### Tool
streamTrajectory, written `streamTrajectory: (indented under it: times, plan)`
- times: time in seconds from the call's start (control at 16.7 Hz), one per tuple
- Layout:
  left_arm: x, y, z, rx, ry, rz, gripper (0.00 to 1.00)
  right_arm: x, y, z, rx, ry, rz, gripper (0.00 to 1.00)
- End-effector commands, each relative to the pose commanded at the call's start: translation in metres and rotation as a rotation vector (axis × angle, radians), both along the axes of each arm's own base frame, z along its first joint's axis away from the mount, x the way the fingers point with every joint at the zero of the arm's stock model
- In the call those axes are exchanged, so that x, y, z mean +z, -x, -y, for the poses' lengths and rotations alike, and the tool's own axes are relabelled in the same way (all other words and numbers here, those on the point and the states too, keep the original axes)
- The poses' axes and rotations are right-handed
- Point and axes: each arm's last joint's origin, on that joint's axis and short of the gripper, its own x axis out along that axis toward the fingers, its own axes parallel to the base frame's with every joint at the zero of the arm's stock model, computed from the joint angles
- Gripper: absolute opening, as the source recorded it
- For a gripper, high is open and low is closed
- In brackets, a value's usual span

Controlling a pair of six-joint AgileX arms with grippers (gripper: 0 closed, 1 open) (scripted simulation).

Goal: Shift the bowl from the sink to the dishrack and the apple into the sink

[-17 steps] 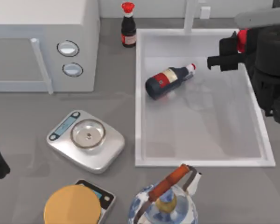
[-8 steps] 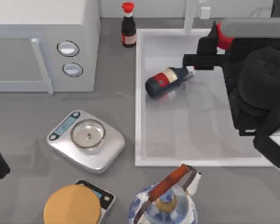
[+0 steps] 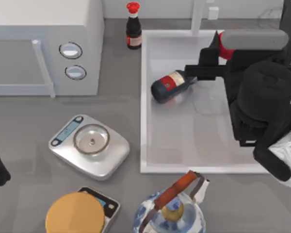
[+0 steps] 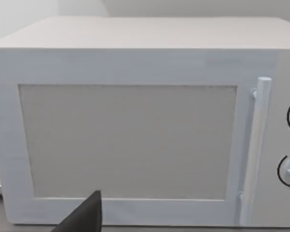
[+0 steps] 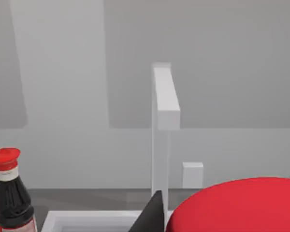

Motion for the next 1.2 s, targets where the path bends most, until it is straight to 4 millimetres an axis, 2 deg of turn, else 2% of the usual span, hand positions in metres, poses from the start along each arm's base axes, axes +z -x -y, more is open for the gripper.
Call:
streamTrajectory:
  times: [0.24, 0.42, 0.54, 0.72, 0.96, 1.2]
  plan:
    - [0.0, 0.0, 0.0, 0.0, 0.0, 0.0, 1.0, -0.055, -0.006, -0.004, -0.01, -0.005, 0.009, 0.0]
    - [0.0, 0.0, 0.0, 0.0, 0.0, 0.0, 1.0, -0.094, -0.003, 0.002, -0.017, -0.011, 0.017, 0.0]
    - [0.0, 0.0, 0.0, 0.0, 0.0, 0.0, 1.0, -0.113, 0.001, 0.005, -0.015, -0.006, 0.01, 0.0]
    - [0.0, 0.0, 0.0, 0.0, 0.0, 0.0, 1.0, -0.125, 0.006, 0.006, -0.003, -0.002, 0.004, 0.0]
    - [0.0, 0.0, 0.0, 0.0, 0.0, 0.0, 1.0, -0.125, 0.006, 0.006, -0.003, -0.002, 0.004, 0.0]
    - [0.0, 0.0, 0.0, 0.0, 0.0, 0.0, 1.0, -0.125, 0.006, 0.006, -0.003, -0.002, 0.004, 0.3]
